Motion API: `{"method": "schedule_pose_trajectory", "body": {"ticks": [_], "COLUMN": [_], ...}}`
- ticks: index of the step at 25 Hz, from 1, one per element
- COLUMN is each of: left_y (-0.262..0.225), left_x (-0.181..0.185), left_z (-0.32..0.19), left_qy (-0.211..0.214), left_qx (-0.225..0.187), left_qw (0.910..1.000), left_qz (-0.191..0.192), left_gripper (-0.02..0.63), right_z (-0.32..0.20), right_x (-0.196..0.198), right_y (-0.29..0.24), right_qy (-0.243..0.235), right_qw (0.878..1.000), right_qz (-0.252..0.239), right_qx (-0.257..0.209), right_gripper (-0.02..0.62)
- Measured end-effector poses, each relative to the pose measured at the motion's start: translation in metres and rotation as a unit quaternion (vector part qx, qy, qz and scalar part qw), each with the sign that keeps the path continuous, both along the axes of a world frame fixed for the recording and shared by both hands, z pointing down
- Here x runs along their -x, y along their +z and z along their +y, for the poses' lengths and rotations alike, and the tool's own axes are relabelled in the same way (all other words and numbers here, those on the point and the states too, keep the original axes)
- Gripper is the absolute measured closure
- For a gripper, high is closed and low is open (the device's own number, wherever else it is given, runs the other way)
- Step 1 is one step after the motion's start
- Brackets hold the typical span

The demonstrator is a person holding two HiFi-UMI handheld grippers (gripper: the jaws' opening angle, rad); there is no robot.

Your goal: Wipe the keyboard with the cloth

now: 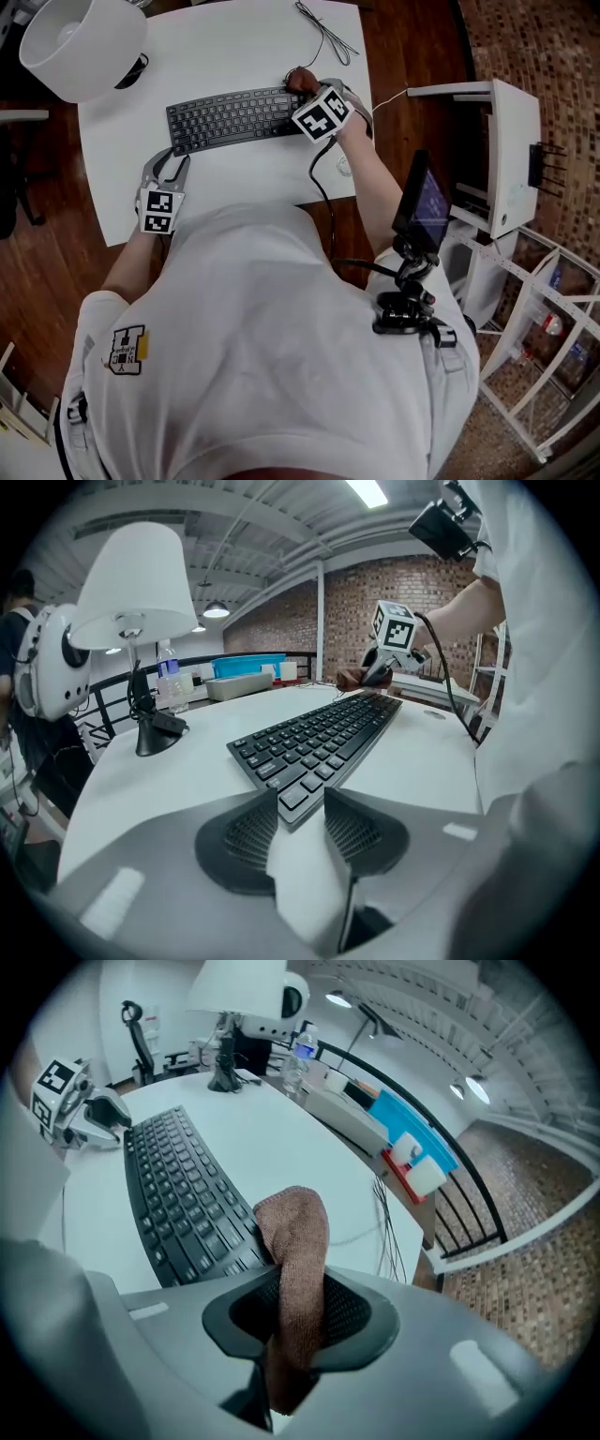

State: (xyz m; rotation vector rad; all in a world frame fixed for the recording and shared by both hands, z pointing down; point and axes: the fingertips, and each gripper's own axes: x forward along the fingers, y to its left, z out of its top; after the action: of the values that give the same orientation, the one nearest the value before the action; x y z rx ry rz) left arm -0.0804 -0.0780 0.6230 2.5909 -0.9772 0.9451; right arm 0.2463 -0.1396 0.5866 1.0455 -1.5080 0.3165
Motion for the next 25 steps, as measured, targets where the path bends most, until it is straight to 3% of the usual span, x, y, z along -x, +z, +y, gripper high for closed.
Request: {"method": "schedule_pose_trajectory", "body": {"ticks": [7, 13, 16, 19, 25], "left_y": [0.031, 0.003, -0.011, -0.013, 0.006], "left_x": [0.007, -0.002, 0.0, 0.002, 0.005], "left_z": [0.002, 0.001, 0.0, 0.0, 0.0], "left_qy": [0.0, 0.009, 0.012, 0.013, 0.004], "left_qx": [-0.006, -0.007, -0.006, -0.005, -0.004], "left_qw": [0.9995, 0.9997, 0.9997, 0.9996, 0.9998], "left_qz": [0.03, 0.023, 0.022, 0.023, 0.022], "left_gripper": [0.451, 0.451, 0.451, 0.451, 0.451], "right_z": [-0.024, -0.019, -0.012, -0.009, -0.005], "right_x": [0.192, 0.308, 0.323, 0.31, 0.235], "right_y": [-0.002, -0.008, 0.005, 0.016, 0.034], "right_qy": [-0.153, -0.249, -0.259, -0.243, -0.194], "right_qw": [0.986, 0.963, 0.96, 0.964, 0.978], "right_qz": [-0.052, -0.102, -0.098, -0.095, -0.067], "right_qx": [-0.03, 0.005, 0.032, 0.044, 0.036], "right_gripper": [0.505, 0.505, 0.505, 0.505, 0.505]}}
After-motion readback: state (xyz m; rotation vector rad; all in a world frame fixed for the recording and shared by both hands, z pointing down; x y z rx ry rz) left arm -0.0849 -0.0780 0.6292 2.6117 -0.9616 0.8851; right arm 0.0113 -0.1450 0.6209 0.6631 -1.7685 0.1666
